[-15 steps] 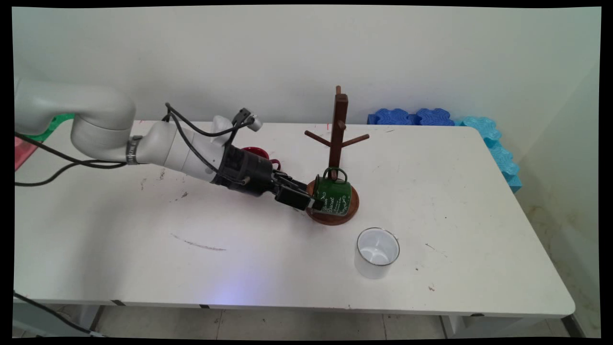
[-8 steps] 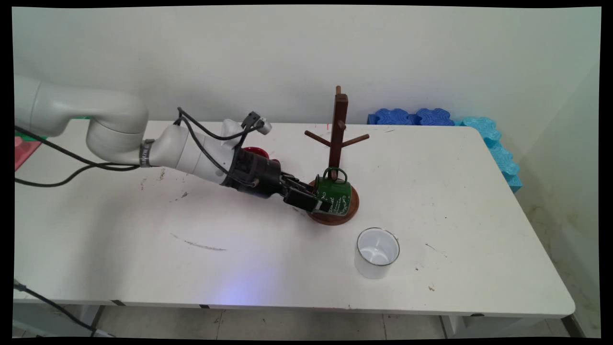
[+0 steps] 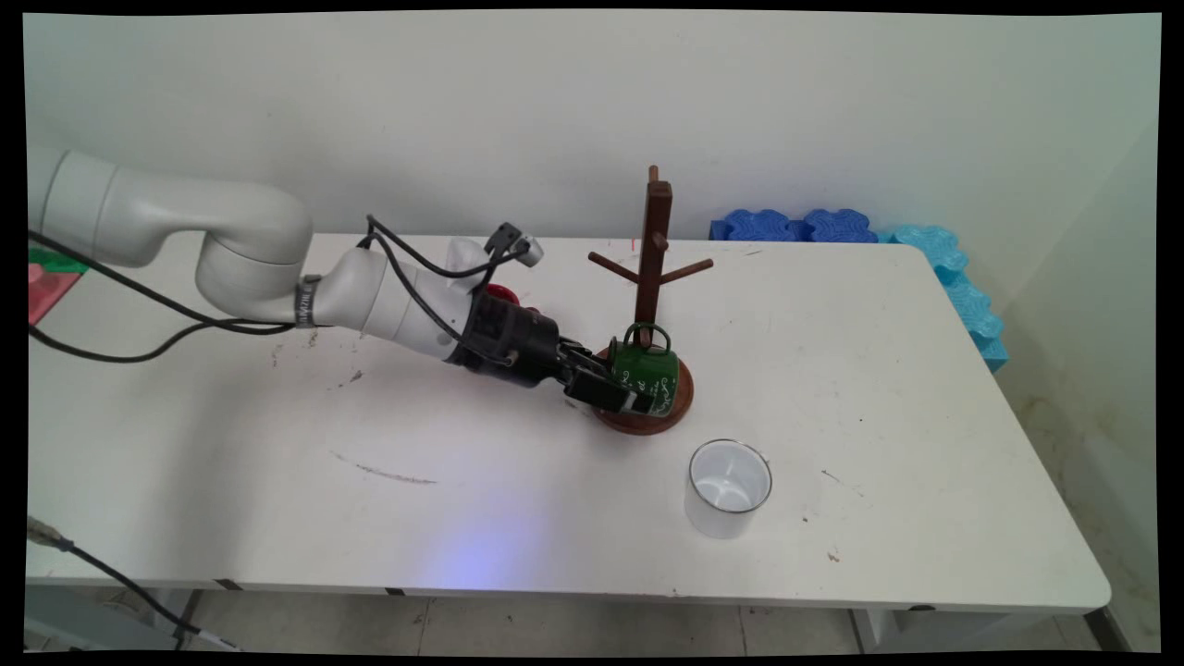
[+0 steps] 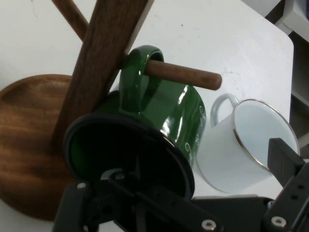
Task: Pick up the green mug from the rack
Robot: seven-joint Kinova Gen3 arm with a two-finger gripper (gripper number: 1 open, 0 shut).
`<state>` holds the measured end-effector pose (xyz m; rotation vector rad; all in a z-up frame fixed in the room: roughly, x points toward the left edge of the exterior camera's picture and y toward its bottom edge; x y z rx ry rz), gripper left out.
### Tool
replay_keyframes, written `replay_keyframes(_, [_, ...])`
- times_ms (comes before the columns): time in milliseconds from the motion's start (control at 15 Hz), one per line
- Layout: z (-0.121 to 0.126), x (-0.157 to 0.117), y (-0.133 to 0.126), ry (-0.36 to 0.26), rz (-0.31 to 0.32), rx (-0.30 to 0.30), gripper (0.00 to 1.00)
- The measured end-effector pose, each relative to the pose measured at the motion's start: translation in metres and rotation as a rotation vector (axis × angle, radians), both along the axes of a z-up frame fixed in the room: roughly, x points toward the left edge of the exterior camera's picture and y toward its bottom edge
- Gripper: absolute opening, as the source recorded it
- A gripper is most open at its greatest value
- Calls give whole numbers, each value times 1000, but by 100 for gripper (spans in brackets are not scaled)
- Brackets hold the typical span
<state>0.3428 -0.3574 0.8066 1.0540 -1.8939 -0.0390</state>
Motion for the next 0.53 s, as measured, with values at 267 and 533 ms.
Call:
replay_keyframes(267, [-4,-4,-4,0,-3,-2,0])
replay_keyframes(533, [-7,-8,-7,0,-5,-7,0])
